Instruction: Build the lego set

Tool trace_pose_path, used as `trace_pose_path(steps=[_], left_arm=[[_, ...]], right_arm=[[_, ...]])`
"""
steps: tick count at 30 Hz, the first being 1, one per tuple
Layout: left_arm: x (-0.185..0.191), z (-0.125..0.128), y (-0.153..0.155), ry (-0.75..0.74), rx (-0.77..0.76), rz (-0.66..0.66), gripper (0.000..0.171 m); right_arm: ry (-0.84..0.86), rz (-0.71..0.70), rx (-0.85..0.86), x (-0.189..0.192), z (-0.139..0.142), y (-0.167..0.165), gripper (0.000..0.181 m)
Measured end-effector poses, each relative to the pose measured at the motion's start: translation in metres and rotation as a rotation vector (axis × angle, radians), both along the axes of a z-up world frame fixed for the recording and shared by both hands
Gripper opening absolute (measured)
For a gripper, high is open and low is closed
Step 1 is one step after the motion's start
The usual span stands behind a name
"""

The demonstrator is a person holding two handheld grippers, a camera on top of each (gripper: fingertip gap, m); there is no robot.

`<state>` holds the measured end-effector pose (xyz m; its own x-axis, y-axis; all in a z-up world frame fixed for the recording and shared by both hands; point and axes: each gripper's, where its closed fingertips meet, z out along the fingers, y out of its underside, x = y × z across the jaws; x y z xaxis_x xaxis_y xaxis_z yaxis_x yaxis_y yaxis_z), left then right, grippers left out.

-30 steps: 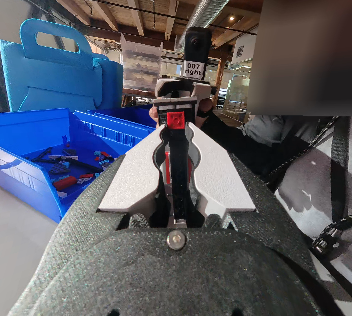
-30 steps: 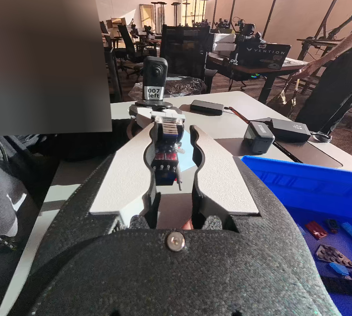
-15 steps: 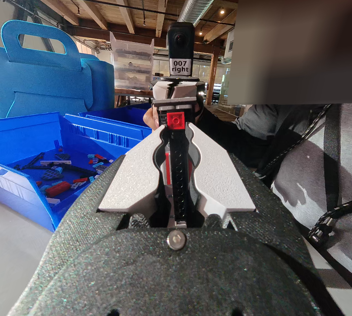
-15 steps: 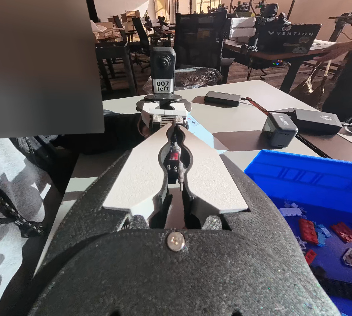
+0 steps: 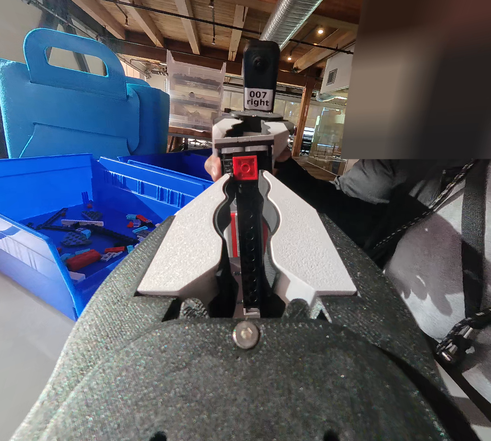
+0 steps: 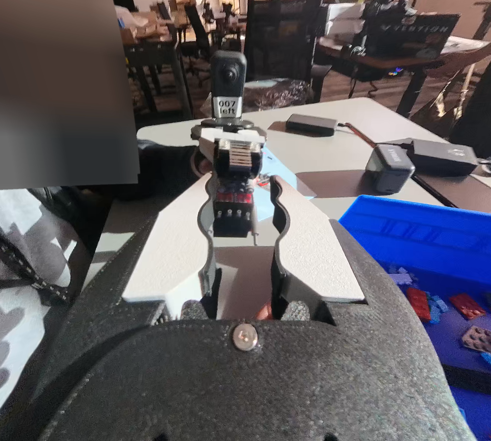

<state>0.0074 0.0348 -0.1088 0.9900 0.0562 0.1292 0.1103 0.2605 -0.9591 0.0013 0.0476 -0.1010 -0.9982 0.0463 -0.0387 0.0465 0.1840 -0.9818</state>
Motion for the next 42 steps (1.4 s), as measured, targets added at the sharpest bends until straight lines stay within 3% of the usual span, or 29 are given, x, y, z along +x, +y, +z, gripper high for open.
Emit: trace_pose_path(steps=[3, 5, 9, 12, 14, 17, 31, 42], left_arm=[[-0.003, 0.002, -0.001, -0.026, 0.027, 0.005, 0.017], [-0.007, 0.005, -0.004, -0.071, 0.078, 0.007, 0.017], [-0.03, 0.021, -0.028, -0.245, 0.303, 0.056, 0.017], [-0.049, 0.028, -0.055, -0.376, 0.506, 0.109, 0.017], [-0.055, 0.027, -0.063, -0.415, 0.558, 0.129, 0.017], [-0.058, 0.024, -0.063, -0.423, 0.557, 0.151, 0.017], [-0.047, 0.021, -0.041, -0.37, 0.47, 0.133, 0.017], [-0.05, 0.024, -0.052, -0.38, 0.541, 0.134, 0.017]], right_arm=[[-0.019, 0.049, 0.023, 0.009, -0.007, -0.005, 0.047], [-0.027, 0.048, 0.031, 0.009, -0.008, -0.004, 0.06], [-0.139, -0.03, -0.022, -0.004, -0.005, 0.0, 0.073], [-0.319, -0.071, -0.064, -0.008, -0.025, -0.015, 0.073], [-0.362, -0.089, -0.031, -0.006, -0.045, -0.032, 0.077], [-0.349, -0.113, -0.028, -0.005, -0.052, -0.045, 0.078], [-0.451, -0.091, -0.11, -0.005, -0.045, -0.048, 0.041], [-0.452, -0.042, -0.031, 0.002, -0.056, -0.046, 0.033]])
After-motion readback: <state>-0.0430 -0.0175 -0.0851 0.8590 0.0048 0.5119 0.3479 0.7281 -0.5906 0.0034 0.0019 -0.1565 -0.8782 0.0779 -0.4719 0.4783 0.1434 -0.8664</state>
